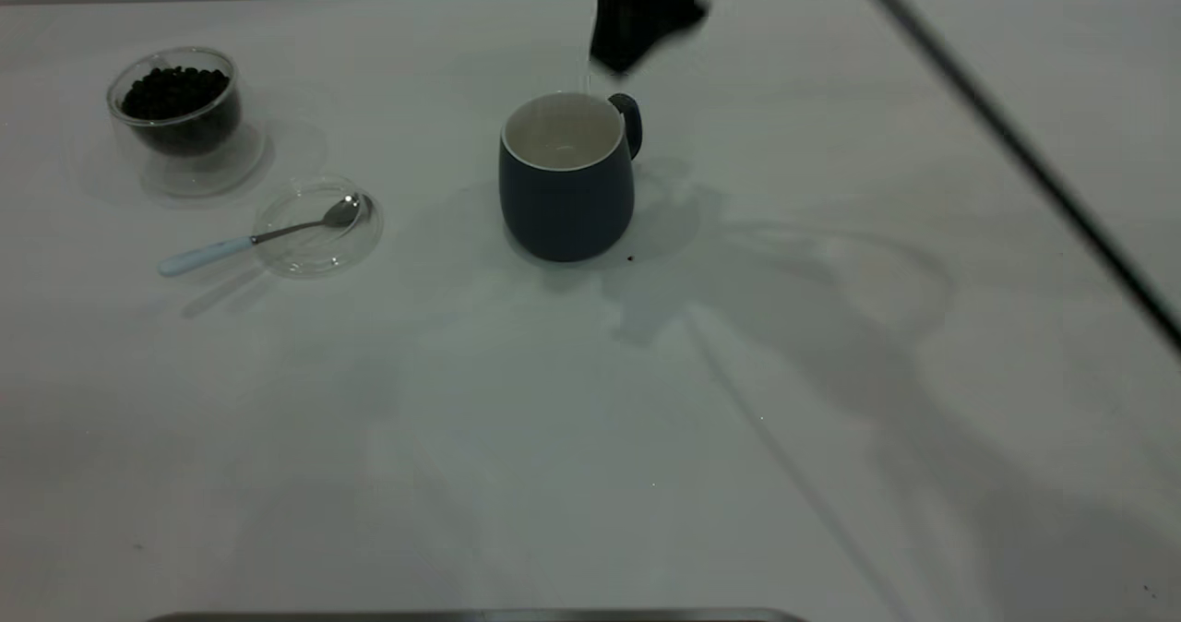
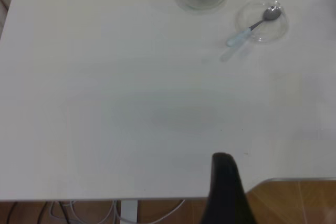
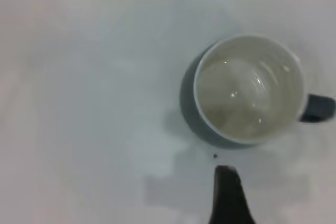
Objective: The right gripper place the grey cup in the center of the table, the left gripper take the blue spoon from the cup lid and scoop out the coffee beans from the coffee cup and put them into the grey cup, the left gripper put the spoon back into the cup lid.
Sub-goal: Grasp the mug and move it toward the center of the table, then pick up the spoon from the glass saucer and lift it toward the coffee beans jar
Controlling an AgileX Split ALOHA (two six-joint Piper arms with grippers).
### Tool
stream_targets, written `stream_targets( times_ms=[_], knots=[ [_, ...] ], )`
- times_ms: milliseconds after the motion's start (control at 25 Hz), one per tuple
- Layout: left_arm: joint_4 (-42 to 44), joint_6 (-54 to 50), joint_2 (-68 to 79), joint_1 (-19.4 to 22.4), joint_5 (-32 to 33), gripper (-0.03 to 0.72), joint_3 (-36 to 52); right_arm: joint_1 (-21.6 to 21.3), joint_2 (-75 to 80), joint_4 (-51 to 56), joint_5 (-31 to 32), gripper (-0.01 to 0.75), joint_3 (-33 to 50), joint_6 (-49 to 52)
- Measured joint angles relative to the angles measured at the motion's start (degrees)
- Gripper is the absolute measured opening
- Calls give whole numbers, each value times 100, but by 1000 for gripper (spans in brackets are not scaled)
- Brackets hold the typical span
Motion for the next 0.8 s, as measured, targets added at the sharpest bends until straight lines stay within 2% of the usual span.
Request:
stream_targets(
  times_ms=[240, 480, 600, 800],
  knots=[
    [0, 13, 0, 0, 0, 592, 0, -68, -1456, -894, 1675, 462, 0, 1859],
    [0, 7, 0, 0, 0, 592, 0, -93, -2497, -1384, 3179, 462, 12, 2737],
    [0, 7, 0, 0, 0, 592, 0, -93, -2971, -1397, 3549, 462, 270, 2820],
    [0, 7, 0, 0, 0, 592, 0, -93, -4068, -1397, 3690, 462, 1160, 2972]
  ],
)
